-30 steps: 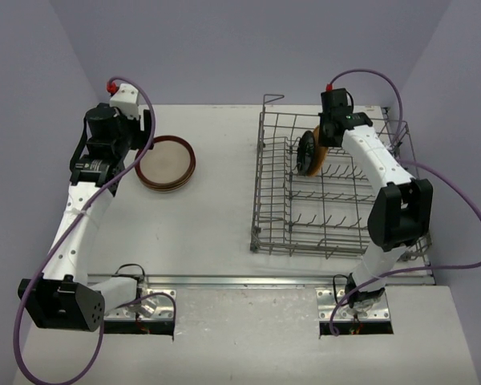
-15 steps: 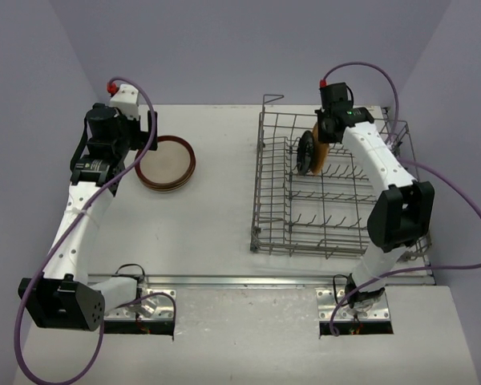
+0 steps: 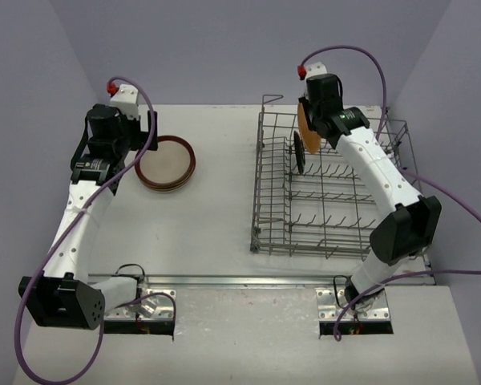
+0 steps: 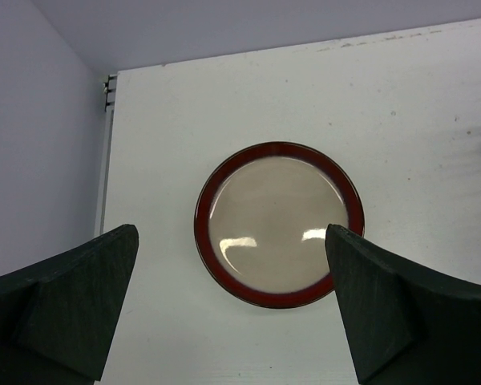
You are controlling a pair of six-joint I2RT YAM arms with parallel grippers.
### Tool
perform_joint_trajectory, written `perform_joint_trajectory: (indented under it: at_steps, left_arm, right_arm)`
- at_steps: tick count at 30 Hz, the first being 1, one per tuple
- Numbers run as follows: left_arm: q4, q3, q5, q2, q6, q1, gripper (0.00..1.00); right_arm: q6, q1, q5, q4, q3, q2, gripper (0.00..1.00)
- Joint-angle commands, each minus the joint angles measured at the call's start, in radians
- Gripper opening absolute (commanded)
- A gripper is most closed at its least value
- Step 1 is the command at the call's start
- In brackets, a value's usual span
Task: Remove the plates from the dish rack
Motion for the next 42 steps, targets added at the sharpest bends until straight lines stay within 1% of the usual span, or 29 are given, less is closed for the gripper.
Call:
perform_joint_trajectory:
  at_steps: [1, 6, 8, 12, 13, 15, 16, 17, 20, 21, 24, 27, 33, 37, 41, 42]
  left_arm:
    - [0.006, 0.079, 0.046, -0.009, -0.049, -0.005, 1.00]
    - [-0.014, 0.113, 0.264, -0.013, -0.098, -0.005, 1.00]
    - [-0.017, 0.126, 0.365, -0.013, -0.119, -0.005, 1.00]
    - [-0.010, 0.144, 0.546, -0.010, -0.165, -0.005, 1.00]
    - [-0.010, 0.154, 0.620, -0.005, -0.184, -0.005, 1.00]
    - [-0.006, 0.162, 0.705, 0.002, -0.227, -0.005, 0.99]
    - [0.002, 0.166, 0.781, 0.007, -0.255, -0.005, 0.98]
    - [0.011, 0.168, 0.844, 0.013, -0.268, -0.005, 0.98]
    - [0.025, 0.165, 0.939, 0.027, -0.316, -0.005, 0.95]
    - [0.029, 0.165, 1.006, 0.035, -0.334, -0.005, 0.93]
    - [0.027, 0.166, 1.103, 0.054, -0.349, -0.010, 0.91]
    - [0.022, 0.151, 1.143, 0.056, -0.352, -0.038, 0.90]
    - [0.018, 0.125, 1.147, 0.067, -0.352, -0.089, 0.88]
    - [0.015, 0.120, 1.173, 0.083, -0.342, -0.114, 0.82]
    - [-0.035, 0.126, 1.176, 0.101, -0.303, -0.117, 0.61]
    - [-0.037, 0.126, 1.176, 0.102, -0.300, -0.117, 0.60]
  right_arm:
    - [-0.057, 0.006, -0.022, 0.113, 0.082, -0.102, 0.00]
    - [-0.151, 0.005, -0.094, 0.165, 0.109, -0.187, 0.00]
    - [-0.143, 0.005, -0.151, 0.159, 0.103, -0.217, 0.00]
    - [-0.058, 0.004, -0.351, 0.075, 0.095, -0.284, 0.00]
    - [-0.037, 0.004, -0.460, 0.061, 0.091, -0.298, 0.00]
    - [0.032, 0.004, -0.599, 0.044, 0.055, -0.326, 0.00]
    - [0.056, 0.004, -0.731, 0.040, 0.041, -0.349, 0.00]
    - [0.103, 0.005, -0.799, 0.030, 0.023, -0.357, 0.00]
    - [0.181, 0.006, -1.020, 0.035, -0.021, -0.357, 0.00]
    - [0.212, 0.006, -1.098, 0.045, -0.041, -0.351, 0.00]
    - [0.292, 0.008, -1.266, 0.075, -0.080, -0.327, 0.00]
    - [0.331, 0.019, -1.306, 0.104, -0.095, -0.314, 0.00]
    - [0.343, 0.045, -1.330, 0.120, -0.091, -0.288, 0.00]
    - [0.363, 0.065, -1.366, 0.144, -0.110, -0.268, 0.00]
    - [0.369, 0.087, -1.384, 0.153, -0.096, -0.245, 0.00]
    - [0.369, 0.089, -1.385, 0.154, -0.091, -0.243, 0.00]
